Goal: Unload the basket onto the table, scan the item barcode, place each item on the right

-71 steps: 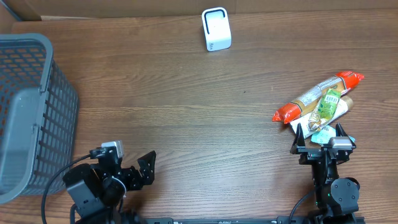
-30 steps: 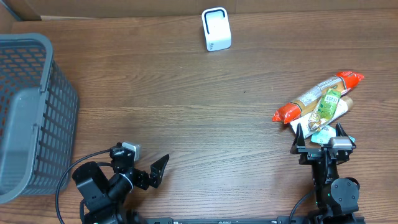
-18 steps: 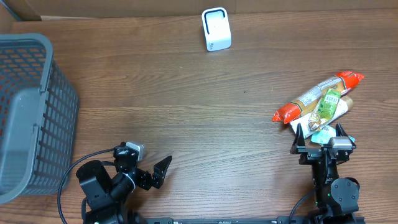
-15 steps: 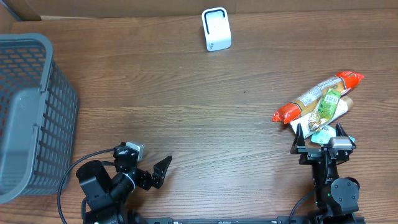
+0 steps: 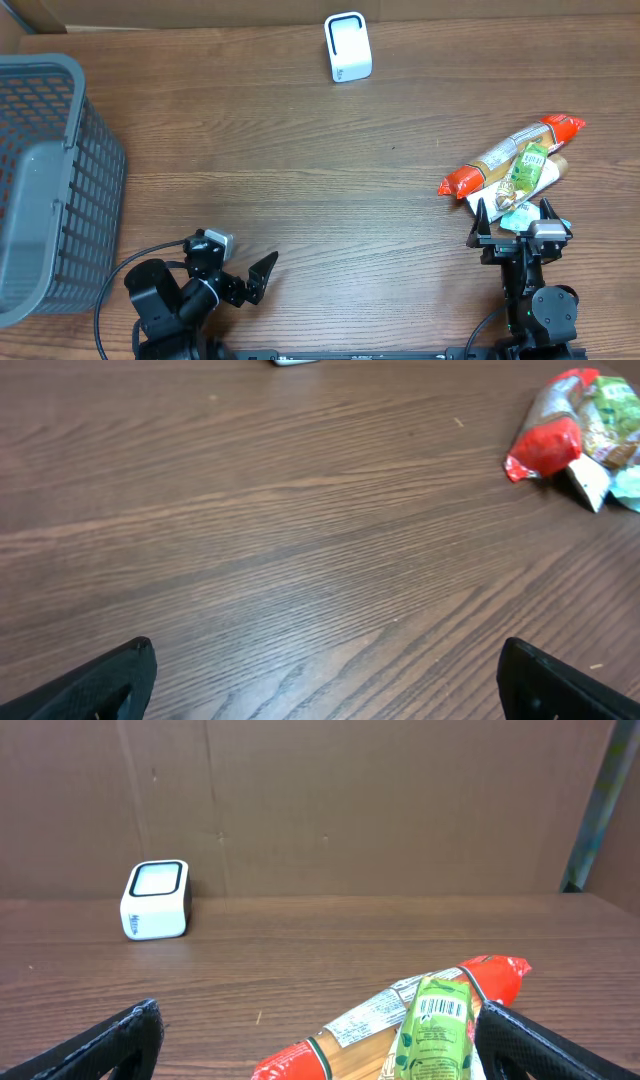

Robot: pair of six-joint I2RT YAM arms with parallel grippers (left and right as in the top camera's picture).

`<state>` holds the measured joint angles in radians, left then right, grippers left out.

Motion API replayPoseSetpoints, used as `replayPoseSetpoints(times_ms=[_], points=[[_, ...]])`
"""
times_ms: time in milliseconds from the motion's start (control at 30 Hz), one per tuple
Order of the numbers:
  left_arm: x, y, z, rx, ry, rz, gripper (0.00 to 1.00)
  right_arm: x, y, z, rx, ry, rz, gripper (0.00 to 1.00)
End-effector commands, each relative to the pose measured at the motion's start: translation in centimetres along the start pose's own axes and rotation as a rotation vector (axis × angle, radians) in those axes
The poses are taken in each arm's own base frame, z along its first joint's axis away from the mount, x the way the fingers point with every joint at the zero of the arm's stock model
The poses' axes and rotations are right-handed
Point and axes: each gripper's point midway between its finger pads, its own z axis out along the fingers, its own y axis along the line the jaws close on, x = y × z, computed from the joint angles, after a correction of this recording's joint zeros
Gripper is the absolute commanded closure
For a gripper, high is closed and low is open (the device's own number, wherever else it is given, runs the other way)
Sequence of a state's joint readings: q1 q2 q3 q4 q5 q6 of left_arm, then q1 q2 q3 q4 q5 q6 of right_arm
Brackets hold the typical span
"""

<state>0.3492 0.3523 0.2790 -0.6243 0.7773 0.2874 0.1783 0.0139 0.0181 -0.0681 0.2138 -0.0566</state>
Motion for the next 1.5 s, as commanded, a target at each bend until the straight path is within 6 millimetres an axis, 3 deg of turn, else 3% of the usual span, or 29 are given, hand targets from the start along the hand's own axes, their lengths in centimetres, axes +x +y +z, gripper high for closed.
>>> replayPoseSetpoints(times_ms=[0,367,700,967,1067,1133,1200,1267,1333,1467], points=[[0.6,-1.1,0.3,0.034,-0.001,0.029,0.00,0.1,0.1,0.0,-0.005,-0.006,-0.003,0.00],[-1.5,-4.3,-1.1,0.052,-0.156,0.289,0.00,0.1,0.1,0.0,-0.005,-0.006,-0.003,0.00],[1.1,-4.3,-0.7,0.069,-0.058,0.224,0.00,0.1,0.1,0.0,-0.005,-0.006,-0.002,0.00],[1.3,-4.3,-0.7,0.070,-0.049,0.217,0.00,0.1,0.1,0.0,-0.005,-0.006,-0.003,0.00],[1.1,-2.8,-0.7,-0.021,-0.043,0.221,0.00,0.1,0.1,0.0,-0.005,-0.006,-0.003,0.00],[0.3,-2.3,-0.8,-0.053,-0.072,0.225,0.00,0.1,0.1,0.0,-0.005,-0.006,-0.003,0.00],[-2.1,-1.8,-1.1,-0.084,-0.167,0.143,0.00,0.1,0.1,0.0,-0.005,-0.006,-0.003,0.00],[-4.5,0.4,-2.0,-0.194,-0.281,-0.082,0.00,0.1,0.1,0.0,-0.005,-0.006,-0.003,0.00],[-5.2,1.1,-2.3,-0.212,-0.331,-0.237,0.00,0.1,0.1,0.0,-0.005,-0.006,-0.003,0.00],[-6.6,1.4,-2.4,-0.202,-0.408,-0.245,0.00,0.1,0.1,0.0,-0.005,-0.006,-0.003,0.00]])
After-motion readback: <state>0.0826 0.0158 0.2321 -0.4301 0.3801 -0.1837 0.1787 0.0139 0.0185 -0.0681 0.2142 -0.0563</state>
